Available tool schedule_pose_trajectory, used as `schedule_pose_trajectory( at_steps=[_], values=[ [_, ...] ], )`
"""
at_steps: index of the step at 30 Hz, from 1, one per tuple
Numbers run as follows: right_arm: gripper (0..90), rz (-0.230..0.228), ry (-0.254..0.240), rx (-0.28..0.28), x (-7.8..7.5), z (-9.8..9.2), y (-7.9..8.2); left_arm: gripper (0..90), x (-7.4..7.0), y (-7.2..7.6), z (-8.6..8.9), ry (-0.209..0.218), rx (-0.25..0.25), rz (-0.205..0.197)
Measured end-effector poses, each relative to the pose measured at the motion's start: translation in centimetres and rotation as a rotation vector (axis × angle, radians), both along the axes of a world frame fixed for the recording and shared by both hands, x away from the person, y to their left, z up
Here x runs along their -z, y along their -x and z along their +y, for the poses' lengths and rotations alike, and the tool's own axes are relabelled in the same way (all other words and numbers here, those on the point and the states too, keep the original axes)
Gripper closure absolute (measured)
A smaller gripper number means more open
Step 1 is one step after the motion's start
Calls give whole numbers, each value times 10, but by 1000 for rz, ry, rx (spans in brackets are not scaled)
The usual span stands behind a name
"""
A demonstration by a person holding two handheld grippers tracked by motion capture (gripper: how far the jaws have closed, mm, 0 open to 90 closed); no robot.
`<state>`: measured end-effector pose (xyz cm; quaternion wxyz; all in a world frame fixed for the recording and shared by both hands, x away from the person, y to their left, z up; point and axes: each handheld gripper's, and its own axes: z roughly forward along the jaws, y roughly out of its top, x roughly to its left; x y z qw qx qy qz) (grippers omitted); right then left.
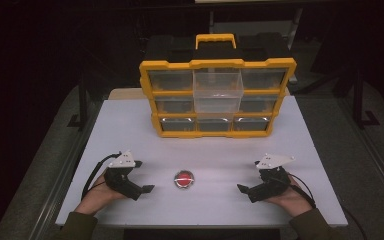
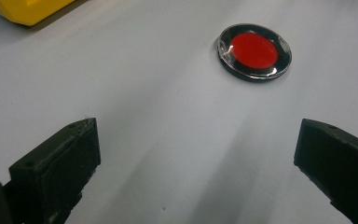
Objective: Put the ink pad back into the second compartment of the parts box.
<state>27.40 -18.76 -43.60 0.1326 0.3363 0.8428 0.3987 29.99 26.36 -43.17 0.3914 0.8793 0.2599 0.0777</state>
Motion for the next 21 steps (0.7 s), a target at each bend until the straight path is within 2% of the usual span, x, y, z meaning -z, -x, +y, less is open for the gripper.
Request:
schedule_pose_trajectory(
  at_steps=[11,16,18,21],
  values=[
    [0,16,-10,-7,-1,3,-1,0,-1,-1,1,12,6,12],
    [0,12,-13,-6,-1,3,0,0,-2,-3,1,17,23,9],
    [0,11,-10,-16,-2,4,1,0,-4,-4,0,32,20,8],
    [0,3,-28,-18,-4,4,1,0,-4,-5,-2,25,19,12]
  ],
)
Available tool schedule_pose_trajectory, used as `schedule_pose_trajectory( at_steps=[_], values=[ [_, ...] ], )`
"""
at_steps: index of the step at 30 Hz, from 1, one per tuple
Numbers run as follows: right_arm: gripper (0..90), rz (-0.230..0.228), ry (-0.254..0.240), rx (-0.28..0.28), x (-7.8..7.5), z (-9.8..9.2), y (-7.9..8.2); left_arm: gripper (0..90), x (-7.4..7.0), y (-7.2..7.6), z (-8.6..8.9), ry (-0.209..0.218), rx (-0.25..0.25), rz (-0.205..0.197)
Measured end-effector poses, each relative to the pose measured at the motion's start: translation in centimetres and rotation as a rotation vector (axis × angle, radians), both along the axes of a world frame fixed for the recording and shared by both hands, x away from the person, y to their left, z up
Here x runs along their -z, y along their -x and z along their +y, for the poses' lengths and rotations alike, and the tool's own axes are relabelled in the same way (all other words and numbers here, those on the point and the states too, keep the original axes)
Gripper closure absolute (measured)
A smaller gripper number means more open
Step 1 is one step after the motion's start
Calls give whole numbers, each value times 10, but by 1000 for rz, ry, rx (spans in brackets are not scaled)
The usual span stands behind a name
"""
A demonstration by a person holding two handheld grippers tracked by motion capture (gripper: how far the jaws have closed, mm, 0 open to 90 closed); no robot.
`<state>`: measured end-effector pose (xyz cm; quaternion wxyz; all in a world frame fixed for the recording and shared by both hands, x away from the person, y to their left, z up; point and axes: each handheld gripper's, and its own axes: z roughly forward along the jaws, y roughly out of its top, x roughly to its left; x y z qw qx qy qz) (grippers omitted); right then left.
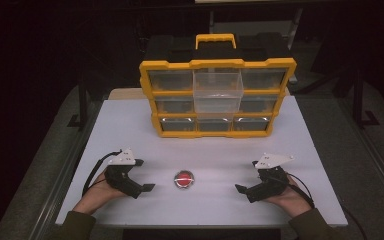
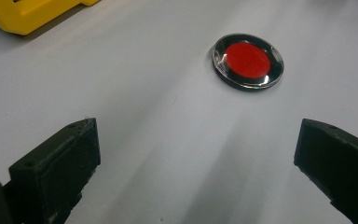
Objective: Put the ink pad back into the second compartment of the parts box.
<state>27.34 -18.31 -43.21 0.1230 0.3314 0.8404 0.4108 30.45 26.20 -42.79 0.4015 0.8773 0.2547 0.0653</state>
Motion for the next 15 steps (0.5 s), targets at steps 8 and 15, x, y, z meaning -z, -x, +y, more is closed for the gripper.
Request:
schedule_pose_trajectory(
  at_steps=[8,15],
  values=[
    [0,-1,-18,-18,-1,1,-1,0,-2,-2,-6,-3,9,-1],
    [0,-3,-5,-19,0,0,3,0,-7,-8,-12,9,23,-6]
  ],
)
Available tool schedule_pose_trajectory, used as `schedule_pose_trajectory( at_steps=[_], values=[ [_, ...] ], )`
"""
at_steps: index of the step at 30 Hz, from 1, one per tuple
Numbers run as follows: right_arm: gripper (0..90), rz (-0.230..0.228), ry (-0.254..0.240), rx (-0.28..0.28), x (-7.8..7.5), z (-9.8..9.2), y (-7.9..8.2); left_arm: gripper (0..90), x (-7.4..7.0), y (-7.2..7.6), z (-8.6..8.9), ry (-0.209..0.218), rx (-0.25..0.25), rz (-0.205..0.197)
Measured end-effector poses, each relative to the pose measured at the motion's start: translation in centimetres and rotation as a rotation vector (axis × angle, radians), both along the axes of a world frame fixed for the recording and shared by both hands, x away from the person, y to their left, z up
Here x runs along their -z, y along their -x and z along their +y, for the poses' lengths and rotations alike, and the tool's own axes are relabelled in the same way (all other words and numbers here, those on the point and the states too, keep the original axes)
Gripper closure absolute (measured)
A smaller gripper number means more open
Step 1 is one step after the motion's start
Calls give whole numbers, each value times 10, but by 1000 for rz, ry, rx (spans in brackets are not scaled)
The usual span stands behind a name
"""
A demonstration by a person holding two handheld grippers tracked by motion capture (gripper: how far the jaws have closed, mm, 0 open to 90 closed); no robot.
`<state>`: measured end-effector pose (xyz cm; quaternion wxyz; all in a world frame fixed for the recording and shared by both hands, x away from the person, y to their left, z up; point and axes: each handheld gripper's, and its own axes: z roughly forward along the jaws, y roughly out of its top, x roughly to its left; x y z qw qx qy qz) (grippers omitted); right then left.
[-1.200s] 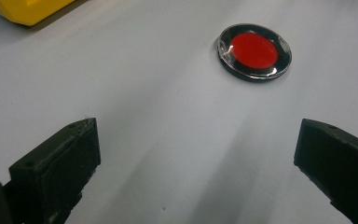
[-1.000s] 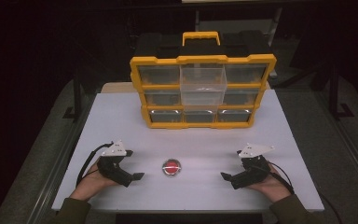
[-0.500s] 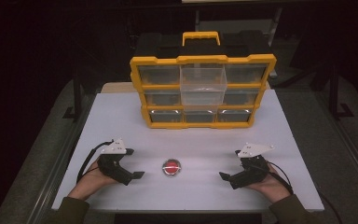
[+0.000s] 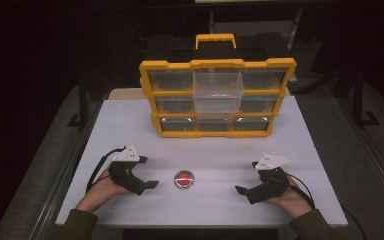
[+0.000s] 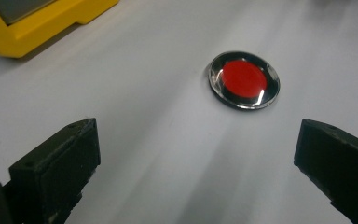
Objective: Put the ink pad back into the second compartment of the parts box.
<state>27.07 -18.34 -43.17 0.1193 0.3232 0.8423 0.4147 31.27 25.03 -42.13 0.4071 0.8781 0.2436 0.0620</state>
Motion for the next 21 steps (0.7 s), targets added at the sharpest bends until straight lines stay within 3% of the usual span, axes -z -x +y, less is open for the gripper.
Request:
schedule_pose_trajectory(
  at_steps=[21],
  values=[
    [0,-6,-2,7,-1,1,-3,0,-8,-5,-18,3,43,-4]
  ],
)
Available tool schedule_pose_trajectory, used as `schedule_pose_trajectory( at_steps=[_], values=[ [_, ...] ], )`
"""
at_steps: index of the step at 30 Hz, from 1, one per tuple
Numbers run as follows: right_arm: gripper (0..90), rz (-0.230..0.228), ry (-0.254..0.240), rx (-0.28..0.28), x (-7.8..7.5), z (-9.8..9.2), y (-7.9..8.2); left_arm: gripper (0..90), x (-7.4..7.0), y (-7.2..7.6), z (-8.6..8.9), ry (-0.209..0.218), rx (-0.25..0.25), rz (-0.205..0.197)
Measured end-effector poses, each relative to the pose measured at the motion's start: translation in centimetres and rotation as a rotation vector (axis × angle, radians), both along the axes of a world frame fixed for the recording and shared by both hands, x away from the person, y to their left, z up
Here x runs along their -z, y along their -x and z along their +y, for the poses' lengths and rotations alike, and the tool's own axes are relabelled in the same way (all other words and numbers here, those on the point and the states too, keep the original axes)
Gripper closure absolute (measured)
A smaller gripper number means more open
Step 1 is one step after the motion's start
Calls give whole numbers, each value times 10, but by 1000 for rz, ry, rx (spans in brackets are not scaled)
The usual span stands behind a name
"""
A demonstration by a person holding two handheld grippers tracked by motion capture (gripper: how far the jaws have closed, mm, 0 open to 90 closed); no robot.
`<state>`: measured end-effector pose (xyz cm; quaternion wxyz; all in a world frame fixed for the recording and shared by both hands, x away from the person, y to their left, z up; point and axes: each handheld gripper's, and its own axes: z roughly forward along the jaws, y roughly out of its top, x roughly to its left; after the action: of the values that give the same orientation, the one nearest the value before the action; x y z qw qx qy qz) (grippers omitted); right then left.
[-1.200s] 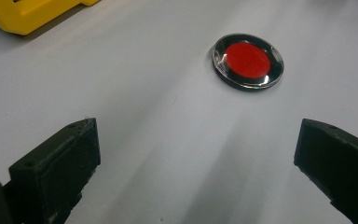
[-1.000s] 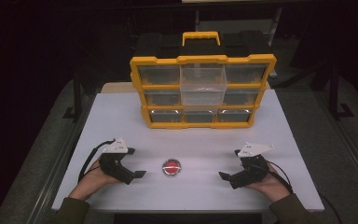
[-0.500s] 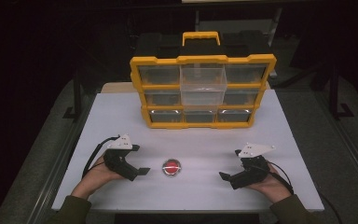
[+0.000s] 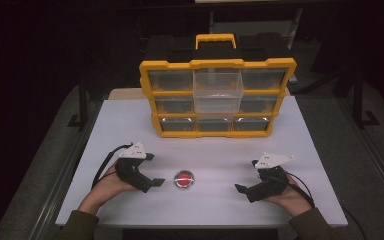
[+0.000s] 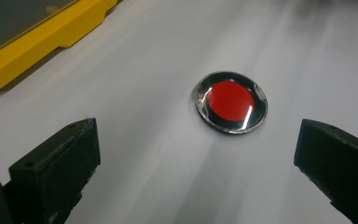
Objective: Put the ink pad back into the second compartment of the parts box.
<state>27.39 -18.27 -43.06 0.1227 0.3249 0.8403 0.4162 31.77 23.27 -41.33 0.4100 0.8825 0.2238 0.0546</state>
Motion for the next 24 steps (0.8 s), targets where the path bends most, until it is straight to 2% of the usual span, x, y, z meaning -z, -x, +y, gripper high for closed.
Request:
schedule_pose_trajectory(
  at_steps=[24],
  values=[
    [0,4,10,-13,1,2,0,0,-5,-6,-14,10,23,6]
  ],
)
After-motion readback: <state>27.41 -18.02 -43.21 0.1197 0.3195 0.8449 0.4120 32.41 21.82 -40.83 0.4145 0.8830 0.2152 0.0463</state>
